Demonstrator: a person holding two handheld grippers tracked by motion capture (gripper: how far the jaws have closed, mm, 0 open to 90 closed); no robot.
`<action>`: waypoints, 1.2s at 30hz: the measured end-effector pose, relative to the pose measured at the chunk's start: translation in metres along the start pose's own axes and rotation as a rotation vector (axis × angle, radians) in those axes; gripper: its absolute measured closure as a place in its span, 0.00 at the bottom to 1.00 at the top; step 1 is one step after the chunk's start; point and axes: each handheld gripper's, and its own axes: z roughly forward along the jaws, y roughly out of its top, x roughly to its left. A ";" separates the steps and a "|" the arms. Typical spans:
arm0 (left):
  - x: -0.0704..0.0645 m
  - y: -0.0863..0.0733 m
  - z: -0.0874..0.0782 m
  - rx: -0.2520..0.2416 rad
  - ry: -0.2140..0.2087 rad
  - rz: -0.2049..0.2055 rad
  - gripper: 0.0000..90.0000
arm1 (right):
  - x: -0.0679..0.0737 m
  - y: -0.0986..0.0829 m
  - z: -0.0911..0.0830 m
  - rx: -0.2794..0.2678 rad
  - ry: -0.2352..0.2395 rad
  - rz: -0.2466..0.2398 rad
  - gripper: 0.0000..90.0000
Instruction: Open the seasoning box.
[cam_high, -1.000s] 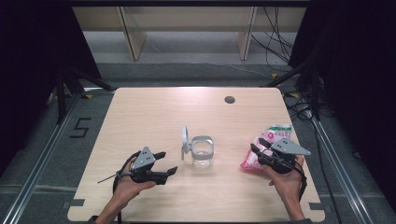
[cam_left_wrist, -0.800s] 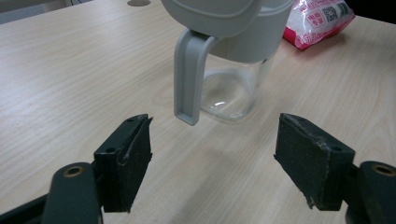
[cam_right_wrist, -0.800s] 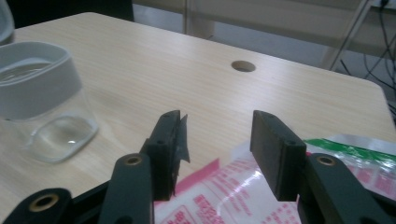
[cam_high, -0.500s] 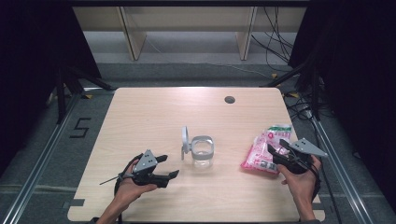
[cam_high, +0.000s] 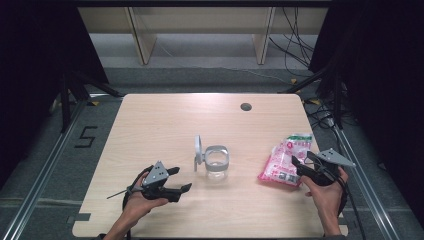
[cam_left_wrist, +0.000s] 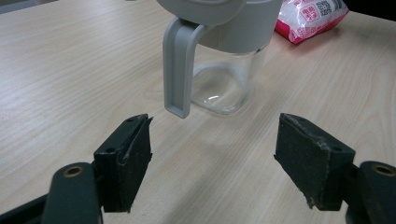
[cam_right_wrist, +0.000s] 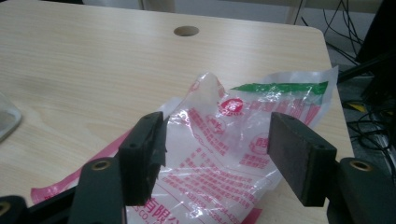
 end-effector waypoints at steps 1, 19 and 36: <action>0.000 0.000 0.000 0.001 0.001 -0.007 0.29 | -0.001 0.000 0.000 0.009 -0.009 0.010 0.41; -0.004 -0.002 0.000 0.010 -0.008 -0.003 0.29 | -0.022 -0.007 0.011 0.062 -0.050 0.045 0.36; -0.006 -0.001 -0.003 0.002 -0.011 0.000 0.29 | -0.025 -0.010 0.019 0.093 -0.035 0.121 0.34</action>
